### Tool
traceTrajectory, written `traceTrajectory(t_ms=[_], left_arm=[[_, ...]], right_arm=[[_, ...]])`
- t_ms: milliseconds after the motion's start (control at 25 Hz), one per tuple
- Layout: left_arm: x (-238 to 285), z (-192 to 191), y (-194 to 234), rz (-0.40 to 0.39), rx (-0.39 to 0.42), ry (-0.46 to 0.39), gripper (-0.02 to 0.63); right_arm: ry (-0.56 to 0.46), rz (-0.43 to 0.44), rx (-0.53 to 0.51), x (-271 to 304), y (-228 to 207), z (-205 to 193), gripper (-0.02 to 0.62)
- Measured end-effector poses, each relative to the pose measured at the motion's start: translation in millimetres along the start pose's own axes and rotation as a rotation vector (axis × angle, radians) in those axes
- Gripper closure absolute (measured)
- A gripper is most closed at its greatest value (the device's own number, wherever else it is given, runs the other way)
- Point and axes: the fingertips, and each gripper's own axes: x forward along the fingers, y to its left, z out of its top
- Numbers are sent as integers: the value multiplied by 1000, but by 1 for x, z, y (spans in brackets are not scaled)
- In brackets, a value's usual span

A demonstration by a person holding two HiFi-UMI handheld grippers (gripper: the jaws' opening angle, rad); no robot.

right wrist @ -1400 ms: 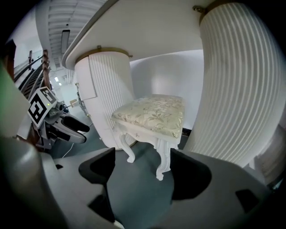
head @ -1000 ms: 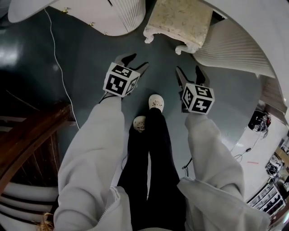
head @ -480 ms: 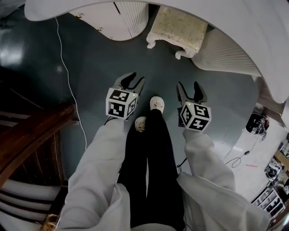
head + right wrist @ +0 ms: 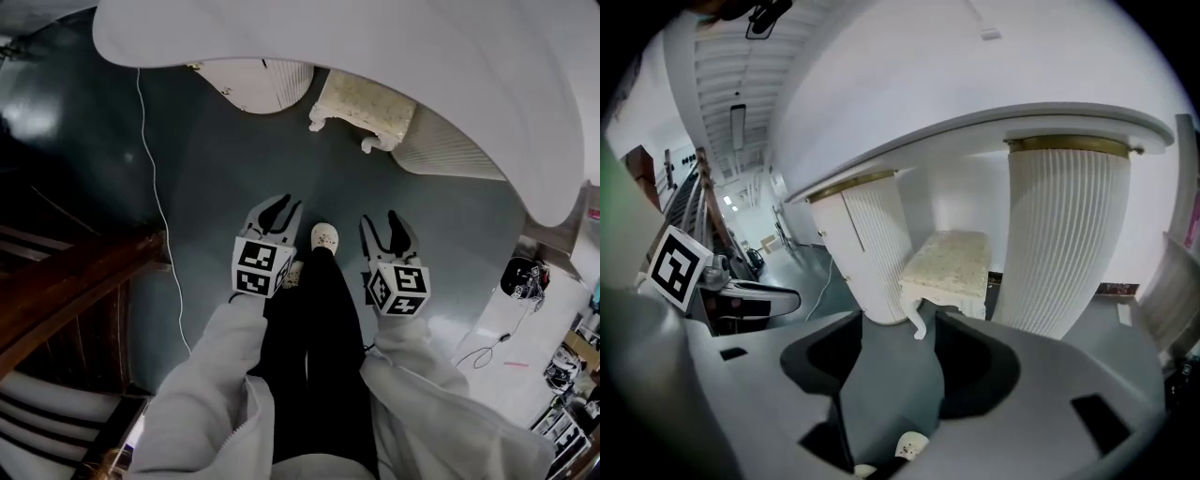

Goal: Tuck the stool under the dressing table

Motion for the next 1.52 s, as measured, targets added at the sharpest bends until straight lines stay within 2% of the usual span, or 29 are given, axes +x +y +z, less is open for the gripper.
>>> traceTrajectory(t_ms=[160,320,560,800,1080,1280,1520], left_arm=[[-23,15,-7,14,-7,-11,522],[-46,42,-6,46,-1,-30,529],[-78,92,-14,45,12,-88,541],[-104,129,-28,38,16,-136,554],[-130,172,-36,44,8,-181,571],[-146,203,-40,49,-3,-238,578],[-153,240,-52,50,33,-295,588]], right_arm=[[-9,25,36,-20,13,16,311],[-51,42,80,-35,25,52,366],[-143,75,53,-57,45,119,437],[-190,103,57,-85,62,165,503],[-214,119,67,-105,72,202,533],[-243,138,33,-125,76,227,544],[-302,144,-8,-146,65,261,545]])
